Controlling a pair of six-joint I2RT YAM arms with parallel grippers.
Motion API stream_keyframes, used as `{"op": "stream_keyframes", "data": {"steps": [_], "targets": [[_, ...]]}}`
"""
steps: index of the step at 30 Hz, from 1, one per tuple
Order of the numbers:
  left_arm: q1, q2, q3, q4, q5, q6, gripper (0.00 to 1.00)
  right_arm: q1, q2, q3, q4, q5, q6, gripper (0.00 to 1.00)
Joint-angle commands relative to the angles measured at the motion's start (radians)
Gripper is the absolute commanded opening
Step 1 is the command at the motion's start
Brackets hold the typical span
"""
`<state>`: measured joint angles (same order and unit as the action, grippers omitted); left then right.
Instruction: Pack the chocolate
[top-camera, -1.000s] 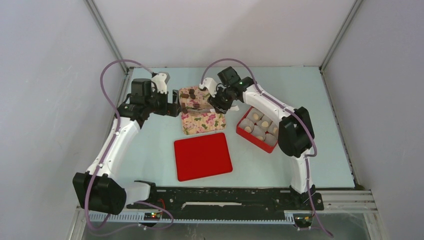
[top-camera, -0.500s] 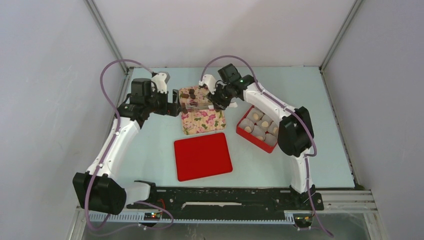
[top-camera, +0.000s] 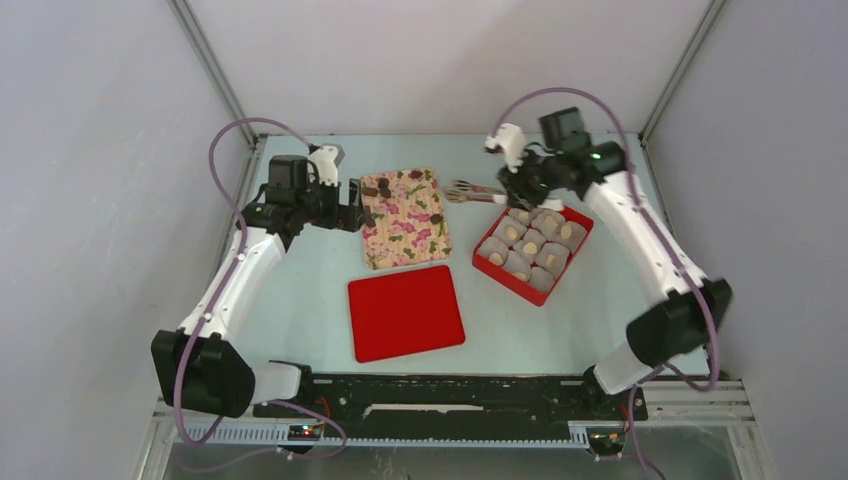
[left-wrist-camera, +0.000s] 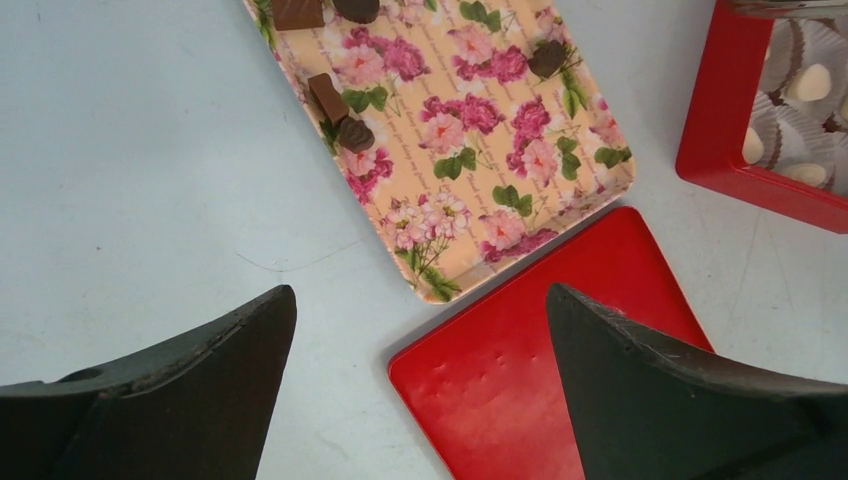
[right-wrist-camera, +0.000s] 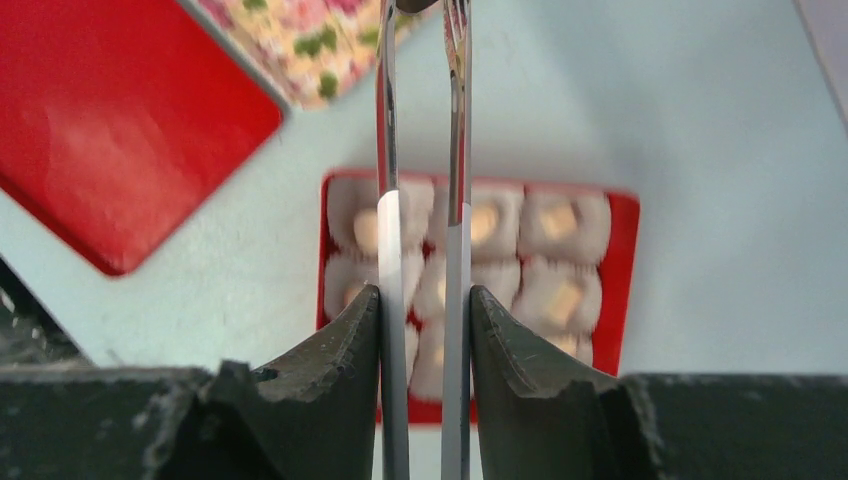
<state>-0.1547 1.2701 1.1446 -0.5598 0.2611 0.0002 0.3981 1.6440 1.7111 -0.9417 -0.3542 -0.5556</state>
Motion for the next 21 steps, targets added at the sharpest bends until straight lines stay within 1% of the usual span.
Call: {"op": "stream_keyframes", "data": {"steps": [1,9,14,21], "targets": [[0.004,0.014,0.042,-0.016,-0.025,0.05,0.98,-0.099,-0.173,-0.111,-0.155,0.004,-0.052,0.24],[0.002,0.025,0.043,-0.034,-0.025,0.051,0.98,-0.281,-0.319,-0.224,-0.352,0.037,-0.173,0.24],[-0.01,0.035,0.053,-0.031,-0.019,0.046,0.98,-0.309,-0.358,-0.313,-0.422,0.08,-0.271,0.24],[-0.02,0.035,0.053,-0.022,-0.023,0.046,0.98,-0.334,-0.322,-0.318,-0.473,0.124,-0.331,0.24]]}}
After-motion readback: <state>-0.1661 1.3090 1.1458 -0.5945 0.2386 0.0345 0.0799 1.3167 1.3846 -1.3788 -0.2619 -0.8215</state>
